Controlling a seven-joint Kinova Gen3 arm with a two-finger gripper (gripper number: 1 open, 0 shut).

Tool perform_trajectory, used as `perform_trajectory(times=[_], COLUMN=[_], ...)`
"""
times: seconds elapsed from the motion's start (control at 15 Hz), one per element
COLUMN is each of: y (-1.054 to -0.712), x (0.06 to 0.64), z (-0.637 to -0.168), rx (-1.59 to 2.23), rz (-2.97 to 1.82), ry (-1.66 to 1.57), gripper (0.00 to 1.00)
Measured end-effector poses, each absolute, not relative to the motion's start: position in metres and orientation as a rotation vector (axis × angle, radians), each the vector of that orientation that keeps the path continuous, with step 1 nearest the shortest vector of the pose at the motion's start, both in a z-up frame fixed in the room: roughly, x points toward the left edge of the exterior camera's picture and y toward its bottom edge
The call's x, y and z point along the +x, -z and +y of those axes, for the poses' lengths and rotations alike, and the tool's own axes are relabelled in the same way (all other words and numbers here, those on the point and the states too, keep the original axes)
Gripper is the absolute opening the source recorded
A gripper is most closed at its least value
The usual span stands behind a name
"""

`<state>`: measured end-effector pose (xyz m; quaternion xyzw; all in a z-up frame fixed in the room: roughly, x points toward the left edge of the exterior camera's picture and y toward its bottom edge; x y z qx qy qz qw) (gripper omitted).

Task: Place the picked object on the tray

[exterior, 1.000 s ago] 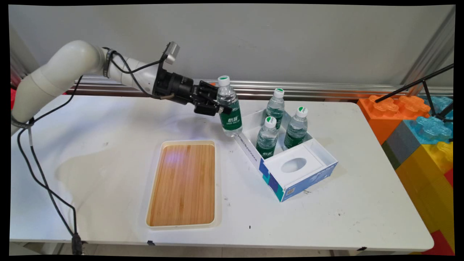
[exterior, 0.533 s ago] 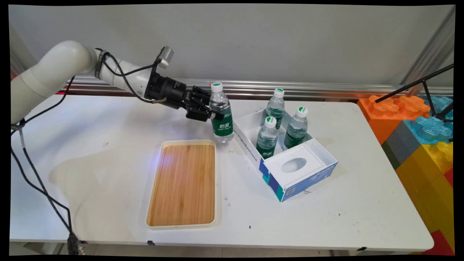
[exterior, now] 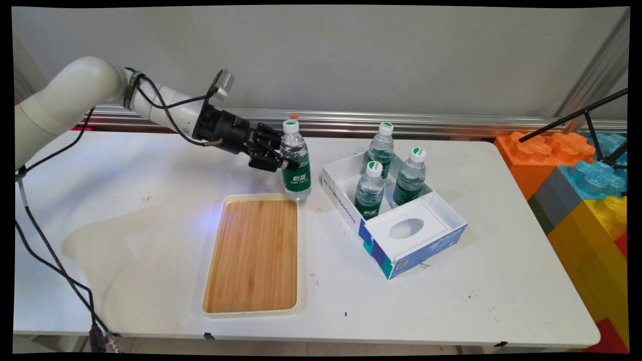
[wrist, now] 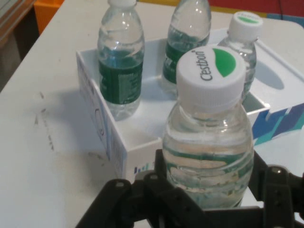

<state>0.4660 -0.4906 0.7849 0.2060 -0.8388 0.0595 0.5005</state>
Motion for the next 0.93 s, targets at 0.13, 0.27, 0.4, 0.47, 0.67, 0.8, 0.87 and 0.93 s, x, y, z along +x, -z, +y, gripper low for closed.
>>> perform_trajectory(times=[0.13, 0.27, 0.4, 0.47, 0.67, 0.8, 0.87, 0.93], y=[-0.784, -0.783, -0.782, -0.781, -0.781, -0.781, -0.781, -0.78], x=[0.469, 0.472, 0.475, 0.476, 0.478, 0.479, 0.48, 0.48], z=[-0.49, -0.489, -0.487, -0.487, -0.486, -0.485, -0.485, -0.484], rx=[0.504, 0.511, 0.516, 0.518, 0.525, 0.528, 0.53, 0.531], rz=[-2.038, -2.046, -2.054, -2.056, -2.064, -2.067, -2.069, -2.071], ry=[-0.144, -0.143, -0.141, -0.14, -0.138, -0.137, -0.135, -0.135], gripper=[0.0, 0.0, 0.0, 0.0, 0.0, 0.0, 0.0, 0.0])
